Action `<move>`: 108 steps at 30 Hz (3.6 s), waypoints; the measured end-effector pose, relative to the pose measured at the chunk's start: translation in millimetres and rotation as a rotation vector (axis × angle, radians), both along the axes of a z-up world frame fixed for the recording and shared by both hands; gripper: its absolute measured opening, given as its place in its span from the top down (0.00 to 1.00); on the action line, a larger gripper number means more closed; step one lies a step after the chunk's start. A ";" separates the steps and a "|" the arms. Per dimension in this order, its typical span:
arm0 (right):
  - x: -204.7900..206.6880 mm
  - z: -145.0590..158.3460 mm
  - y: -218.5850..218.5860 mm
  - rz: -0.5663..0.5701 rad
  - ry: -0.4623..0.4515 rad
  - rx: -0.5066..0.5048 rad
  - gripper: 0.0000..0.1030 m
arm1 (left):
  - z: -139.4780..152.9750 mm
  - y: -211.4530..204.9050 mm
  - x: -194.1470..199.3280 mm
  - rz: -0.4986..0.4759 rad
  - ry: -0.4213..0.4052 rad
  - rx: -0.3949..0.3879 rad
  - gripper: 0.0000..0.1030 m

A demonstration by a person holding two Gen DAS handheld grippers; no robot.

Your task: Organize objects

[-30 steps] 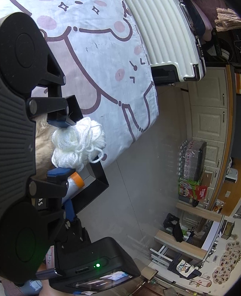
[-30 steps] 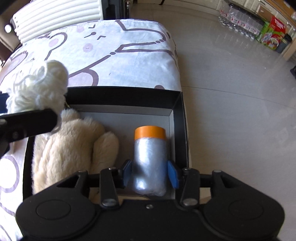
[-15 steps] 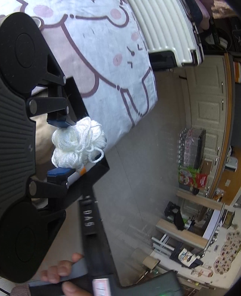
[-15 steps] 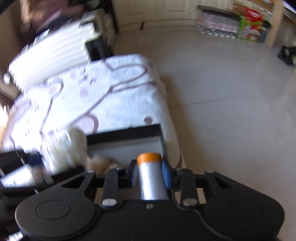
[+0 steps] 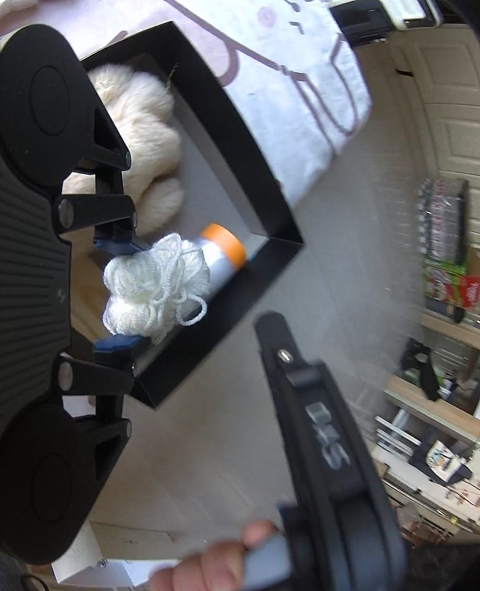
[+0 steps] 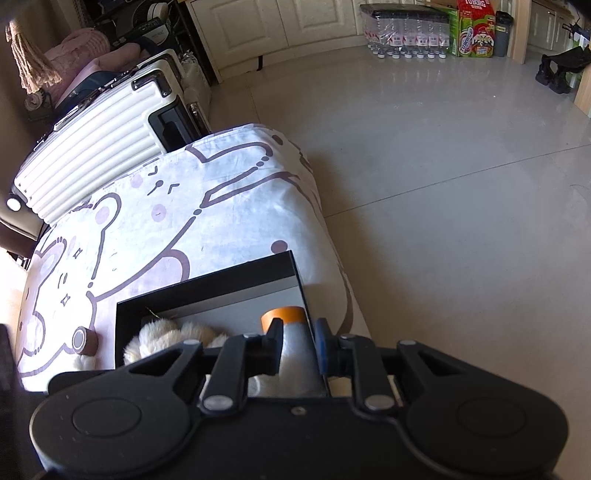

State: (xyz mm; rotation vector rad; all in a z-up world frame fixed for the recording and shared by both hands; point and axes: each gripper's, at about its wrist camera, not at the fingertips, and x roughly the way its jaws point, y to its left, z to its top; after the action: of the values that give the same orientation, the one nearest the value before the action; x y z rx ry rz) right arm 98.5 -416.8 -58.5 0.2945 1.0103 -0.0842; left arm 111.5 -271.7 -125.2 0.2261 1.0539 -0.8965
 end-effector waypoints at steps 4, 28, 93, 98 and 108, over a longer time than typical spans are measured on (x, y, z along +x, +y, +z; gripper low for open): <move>0.0 -0.8 0.3 0.011 0.003 0.003 0.81 | -13.8 -2.3 5.2 0.027 -0.043 0.102 0.58; 1.5 2.1 19.7 0.057 0.038 -0.023 0.80 | 28.0 44.3 18.5 0.234 -0.078 -0.012 0.29; -109.9 72.3 52.5 -0.005 -0.155 -0.304 0.00 | 125.8 138.3 -69.0 0.602 -0.255 0.093 0.00; -108.3 71.2 52.3 -0.010 -0.146 -0.307 0.00 | 124.5 138.1 -68.8 0.604 -0.259 0.099 0.00; -106.3 68.6 52.6 -0.002 -0.127 -0.291 0.00 | 122.6 139.4 -66.6 0.610 -0.272 0.120 0.00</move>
State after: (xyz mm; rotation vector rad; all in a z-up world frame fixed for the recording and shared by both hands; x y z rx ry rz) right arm -7.8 -364.2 10.2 0.0345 0.8589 -0.2091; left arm 44.9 -132.3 -2.6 0.1095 0.8491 -0.2434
